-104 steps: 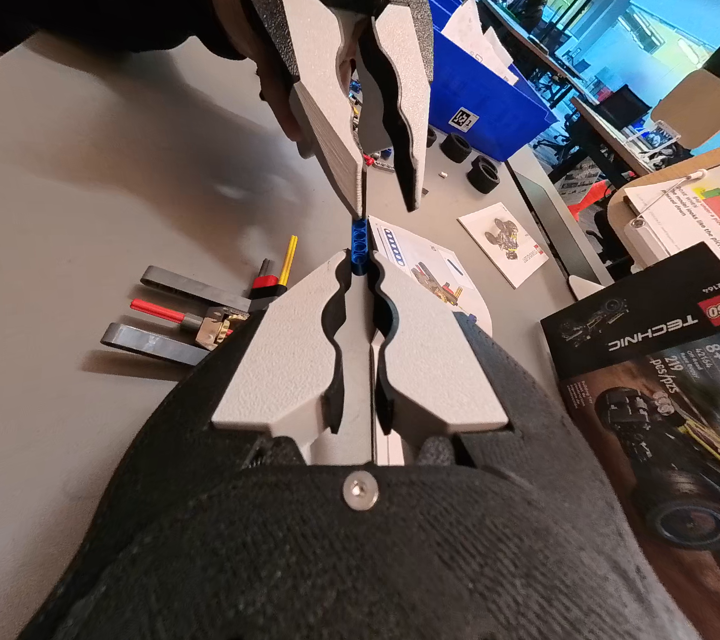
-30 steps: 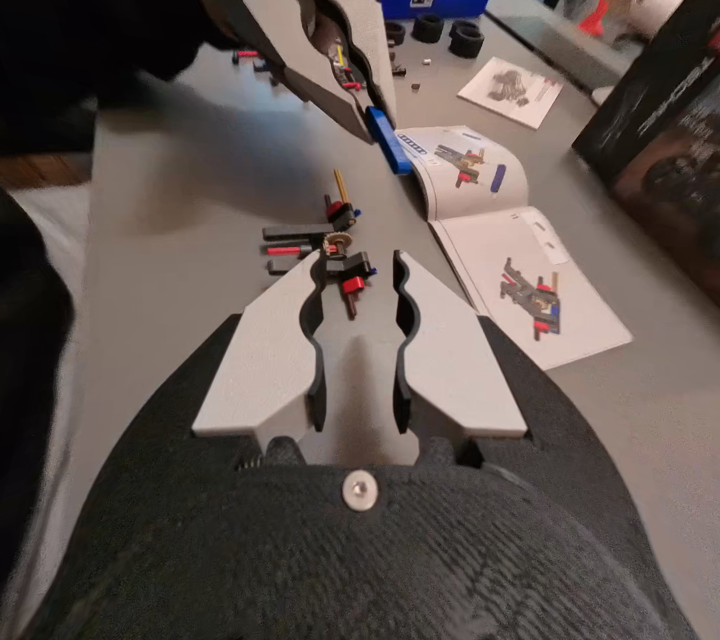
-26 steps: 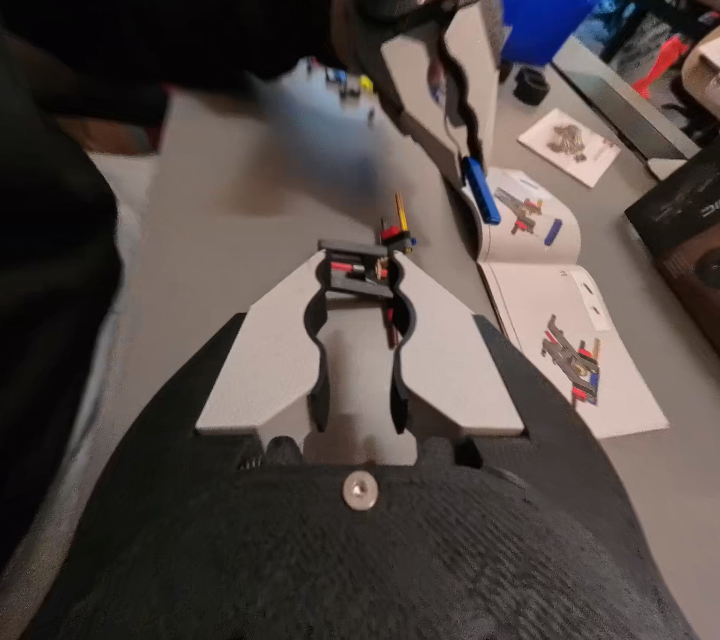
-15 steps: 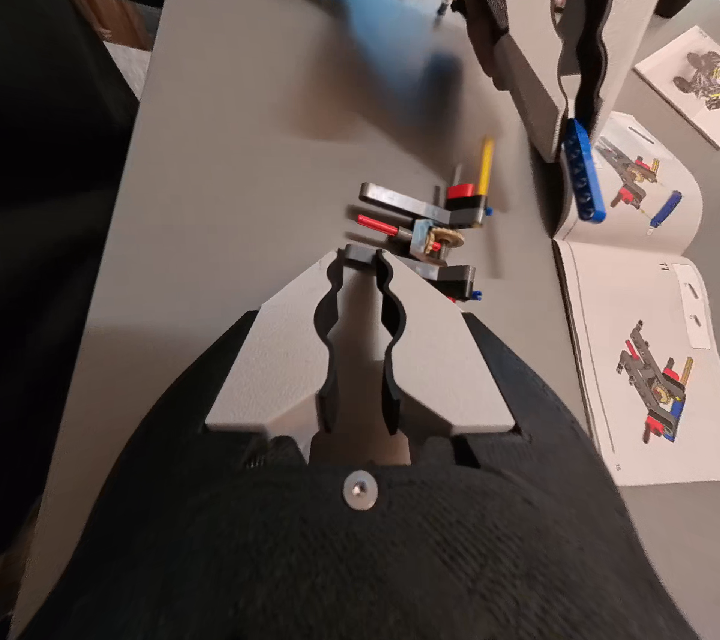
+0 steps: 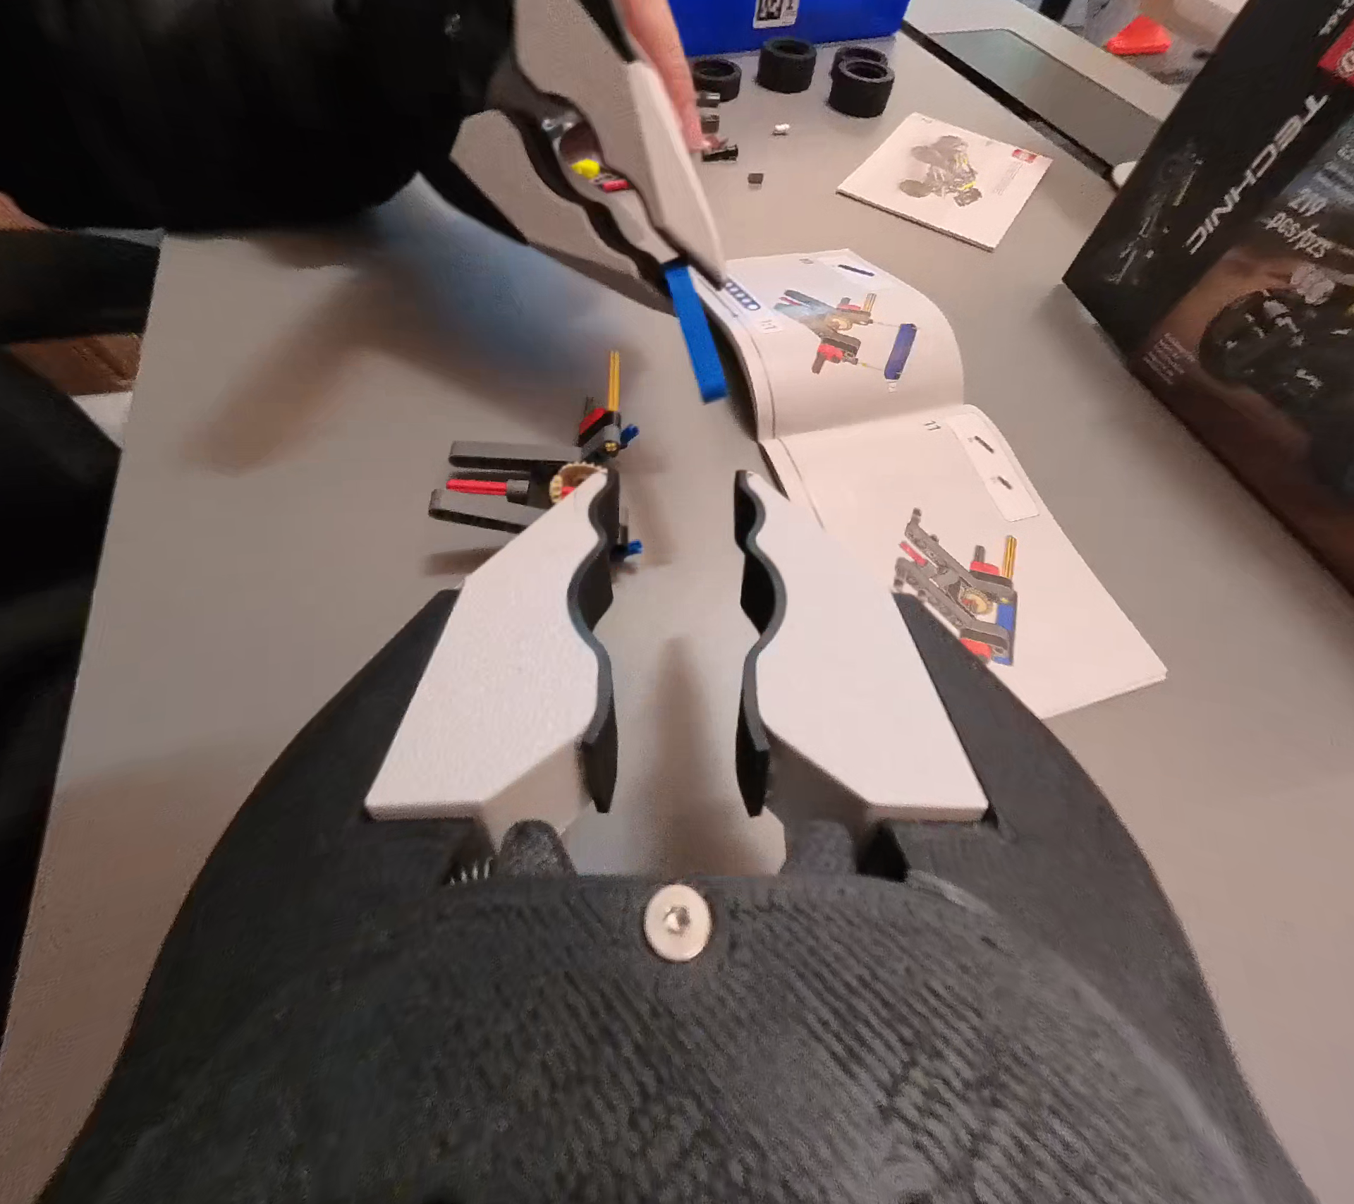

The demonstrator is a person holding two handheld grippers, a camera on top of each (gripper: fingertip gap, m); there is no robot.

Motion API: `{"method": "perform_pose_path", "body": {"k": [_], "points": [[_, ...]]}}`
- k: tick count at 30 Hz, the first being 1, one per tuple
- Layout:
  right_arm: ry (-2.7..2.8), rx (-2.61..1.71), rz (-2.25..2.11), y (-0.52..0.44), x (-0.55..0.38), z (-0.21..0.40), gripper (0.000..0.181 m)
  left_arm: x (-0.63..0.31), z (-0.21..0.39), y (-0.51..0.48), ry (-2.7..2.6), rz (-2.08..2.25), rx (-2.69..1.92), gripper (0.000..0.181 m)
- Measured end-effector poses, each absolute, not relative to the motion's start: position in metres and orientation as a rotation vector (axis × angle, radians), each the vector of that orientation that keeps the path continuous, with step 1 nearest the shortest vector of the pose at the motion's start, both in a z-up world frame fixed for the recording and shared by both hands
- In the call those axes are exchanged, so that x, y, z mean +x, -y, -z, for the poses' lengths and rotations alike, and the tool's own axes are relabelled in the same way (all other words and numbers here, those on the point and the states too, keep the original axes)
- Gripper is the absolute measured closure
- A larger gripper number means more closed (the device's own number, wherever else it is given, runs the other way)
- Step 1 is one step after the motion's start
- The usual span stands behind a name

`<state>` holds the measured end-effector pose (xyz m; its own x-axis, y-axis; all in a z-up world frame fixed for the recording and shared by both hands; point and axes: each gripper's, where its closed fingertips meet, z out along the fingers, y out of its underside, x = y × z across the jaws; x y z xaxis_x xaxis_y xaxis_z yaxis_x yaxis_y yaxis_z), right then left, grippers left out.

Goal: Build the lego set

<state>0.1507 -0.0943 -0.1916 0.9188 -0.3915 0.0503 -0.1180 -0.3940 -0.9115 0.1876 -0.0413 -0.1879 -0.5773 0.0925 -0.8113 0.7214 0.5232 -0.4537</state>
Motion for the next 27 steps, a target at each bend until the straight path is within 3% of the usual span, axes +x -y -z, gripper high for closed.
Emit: {"method": "perform_pose_path", "body": {"k": [5,10,14,17,22,27], "points": [[-0.364,-1.973,0.21,0.083,0.167,0.187,0.144,0.176,0.188,0.057,-1.722,0.82,0.944,0.174],[-0.301,-2.022,-0.018,0.067,0.161,0.192,0.148,0.168,0.184,0.066,-1.497,0.705,1.049,0.174],[-0.237,-2.044,-0.101,0.059,0.154,0.195,0.174,0.168,0.182,0.067,-1.443,0.693,1.055,0.174],[-0.203,-2.074,-0.068,0.057,0.155,0.199,0.175,0.171,0.185,0.066,-1.445,0.69,1.042,0.174],[-0.233,-2.111,-0.061,0.06,0.161,0.212,0.175,0.185,0.201,0.053,-1.738,0.754,0.86,0.154],[-0.212,-2.163,-0.108,0.058,0.157,0.227,0.175,0.183,0.213,0.032,-2.316,1.192,0.331,0.151]]}}
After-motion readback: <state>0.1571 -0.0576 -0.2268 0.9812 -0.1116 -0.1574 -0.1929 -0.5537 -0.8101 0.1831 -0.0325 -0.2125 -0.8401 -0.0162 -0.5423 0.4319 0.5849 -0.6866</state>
